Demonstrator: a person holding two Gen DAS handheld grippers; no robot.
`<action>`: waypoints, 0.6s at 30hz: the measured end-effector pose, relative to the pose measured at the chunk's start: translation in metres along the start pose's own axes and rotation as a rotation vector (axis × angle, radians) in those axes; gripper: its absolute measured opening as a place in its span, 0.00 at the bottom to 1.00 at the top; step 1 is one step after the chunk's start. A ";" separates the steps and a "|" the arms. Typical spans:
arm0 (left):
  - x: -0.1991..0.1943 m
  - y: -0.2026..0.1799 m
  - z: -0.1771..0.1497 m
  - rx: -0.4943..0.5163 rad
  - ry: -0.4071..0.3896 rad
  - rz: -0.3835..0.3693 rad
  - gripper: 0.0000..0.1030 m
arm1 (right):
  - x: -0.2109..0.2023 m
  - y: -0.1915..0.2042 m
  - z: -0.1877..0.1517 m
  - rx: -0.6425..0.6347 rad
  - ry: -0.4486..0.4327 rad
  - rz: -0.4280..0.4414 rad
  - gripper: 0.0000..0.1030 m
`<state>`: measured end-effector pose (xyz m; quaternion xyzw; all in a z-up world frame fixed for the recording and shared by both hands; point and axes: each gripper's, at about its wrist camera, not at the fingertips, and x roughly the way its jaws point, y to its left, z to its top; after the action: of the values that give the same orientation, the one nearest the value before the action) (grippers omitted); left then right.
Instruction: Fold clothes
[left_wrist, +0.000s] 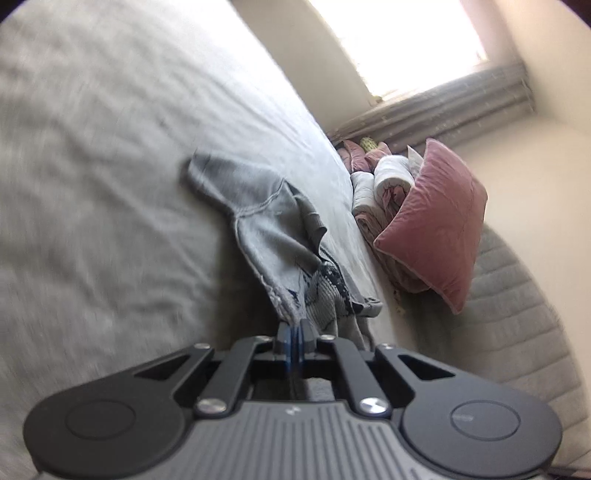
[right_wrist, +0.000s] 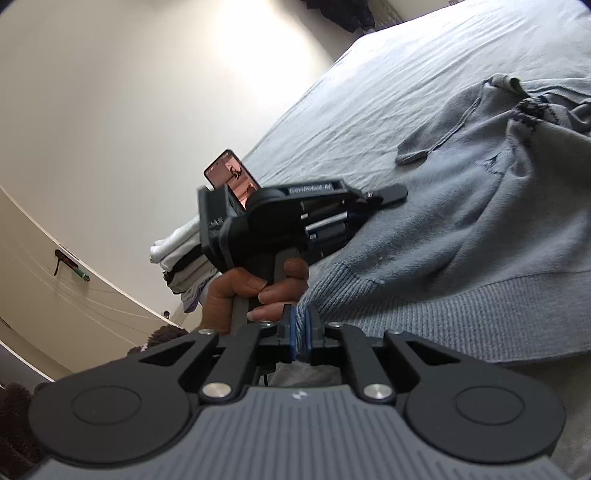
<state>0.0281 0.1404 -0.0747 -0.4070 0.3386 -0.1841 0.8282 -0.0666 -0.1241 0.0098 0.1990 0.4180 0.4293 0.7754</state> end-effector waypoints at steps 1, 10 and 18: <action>-0.002 -0.003 0.003 0.025 -0.005 0.010 0.03 | 0.005 0.004 0.000 -0.008 0.009 0.000 0.09; -0.032 0.011 0.036 0.154 -0.035 0.104 0.02 | 0.073 0.032 0.004 -0.048 0.085 0.019 0.09; -0.022 0.036 0.041 0.303 0.063 0.246 0.03 | 0.132 0.022 -0.005 -0.012 0.148 -0.020 0.09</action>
<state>0.0431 0.1973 -0.0759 -0.2271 0.3799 -0.1430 0.8853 -0.0448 -0.0024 -0.0413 0.1576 0.4736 0.4376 0.7479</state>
